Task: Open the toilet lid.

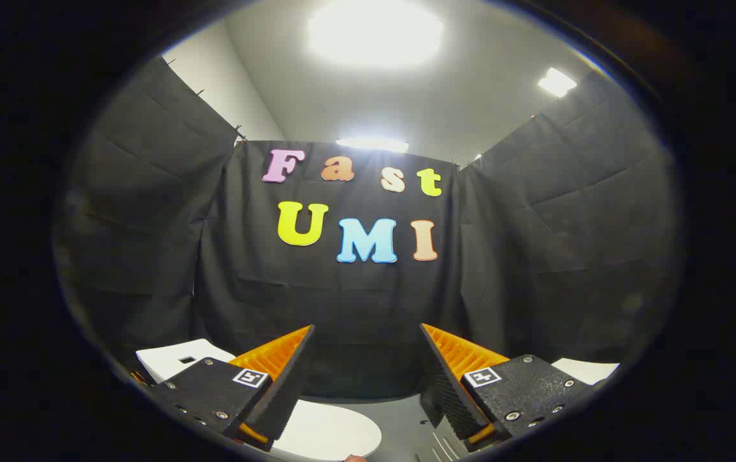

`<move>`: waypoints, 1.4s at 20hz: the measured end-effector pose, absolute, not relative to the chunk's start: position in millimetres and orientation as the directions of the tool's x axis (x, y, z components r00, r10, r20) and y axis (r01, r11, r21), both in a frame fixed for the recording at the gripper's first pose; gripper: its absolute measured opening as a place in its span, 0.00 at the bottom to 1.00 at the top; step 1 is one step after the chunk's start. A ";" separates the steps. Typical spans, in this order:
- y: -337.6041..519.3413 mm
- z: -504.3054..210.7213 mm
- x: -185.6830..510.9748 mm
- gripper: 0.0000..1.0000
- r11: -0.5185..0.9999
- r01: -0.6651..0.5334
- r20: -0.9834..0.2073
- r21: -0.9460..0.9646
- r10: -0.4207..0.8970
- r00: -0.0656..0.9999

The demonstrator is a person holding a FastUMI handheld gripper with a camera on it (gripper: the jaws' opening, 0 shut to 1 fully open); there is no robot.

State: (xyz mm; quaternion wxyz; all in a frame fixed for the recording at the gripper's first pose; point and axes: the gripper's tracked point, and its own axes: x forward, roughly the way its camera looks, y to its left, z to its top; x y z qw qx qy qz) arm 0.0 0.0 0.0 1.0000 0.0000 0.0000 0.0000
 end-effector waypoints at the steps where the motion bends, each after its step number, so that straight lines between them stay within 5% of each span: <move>1: 4.9 2.0 1.1 0.95 1.000 -0.013 0.005 0.003 0.013 1.000; 13: 44.4 -2.3 10.0 0.95 0.993 -0.121 0.002 -0.005 0.121 0.993; 28: 42.1 -33.4 22.3 0.95 0.994 -0.090 -0.023 0.061 0.092 0.996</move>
